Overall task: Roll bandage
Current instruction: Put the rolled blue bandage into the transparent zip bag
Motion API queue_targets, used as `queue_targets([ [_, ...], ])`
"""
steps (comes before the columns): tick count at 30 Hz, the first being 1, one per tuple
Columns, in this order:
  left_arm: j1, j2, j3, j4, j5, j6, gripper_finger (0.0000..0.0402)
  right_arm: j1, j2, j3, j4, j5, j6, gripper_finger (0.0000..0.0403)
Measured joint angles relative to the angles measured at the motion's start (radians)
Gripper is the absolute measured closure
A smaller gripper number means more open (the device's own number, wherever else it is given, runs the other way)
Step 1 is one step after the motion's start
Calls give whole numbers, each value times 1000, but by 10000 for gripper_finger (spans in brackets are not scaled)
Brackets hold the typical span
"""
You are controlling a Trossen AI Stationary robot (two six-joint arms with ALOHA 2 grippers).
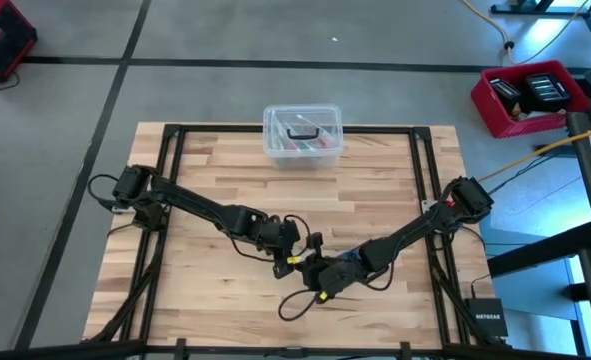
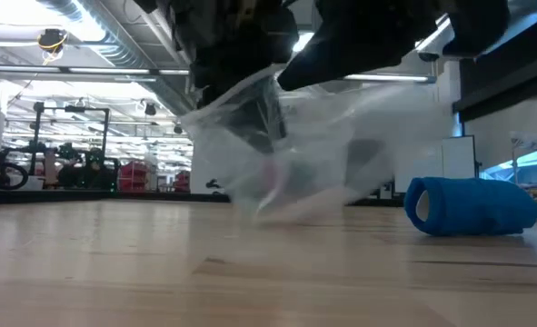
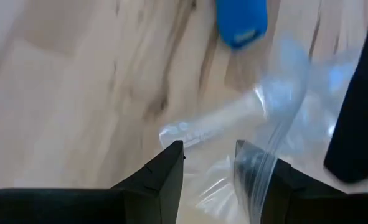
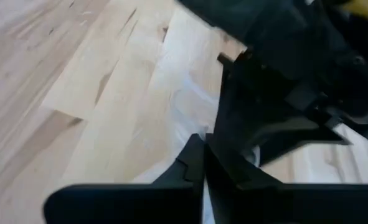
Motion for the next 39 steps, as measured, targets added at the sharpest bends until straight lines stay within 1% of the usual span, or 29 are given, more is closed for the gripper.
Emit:
queue_targets([
  [1,-1,0,0,18,-19,11,263,0,0,2,-2,-11,9,396],
  [4,-1,3,0,46,-29,53,264,0,0,4,-8,-18,12,396],
  [6,-6,8,0,58,-30,73,277,1,0,4,-10,-11,12,396],
  [8,-10,15,0,62,-40,91,302,1,0,4,-11,-9,12,396],
  [11,-15,16,0,52,-64,101,362,0,0,4,-16,-29,12,396],
  [12,-18,16,0,50,-91,110,380,0,0,4,-16,-38,12,396],
  [13,-22,12,0,37,-130,117,391,0,0,4,-18,-47,12,396],
  [17,-47,-18,0,-29,-301,109,389,-1,0,4,-26,-54,31,396],
  [21,-97,-57,0,-39,-396,105,399,-6,0,4,-55,-42,67,396],
  [23,-125,-63,0,-39,-423,81,396,-16,0,4,-74,-34,91,396],
  [28,-166,-42,0,-49,-429,22,400,-63,0,-30,-57,-31,164,396],
  [32,-168,-3,0,-51,-437,6,397,-102,0,-87,29,-85,211,396],
  [35,-160,14,0,-40,-510,-7,400,-107,0,-124,76,-112,224,396],
  [39,-151,26,0,-44,-608,-6,399,-95,1,-144,93,-188,220,396],
])
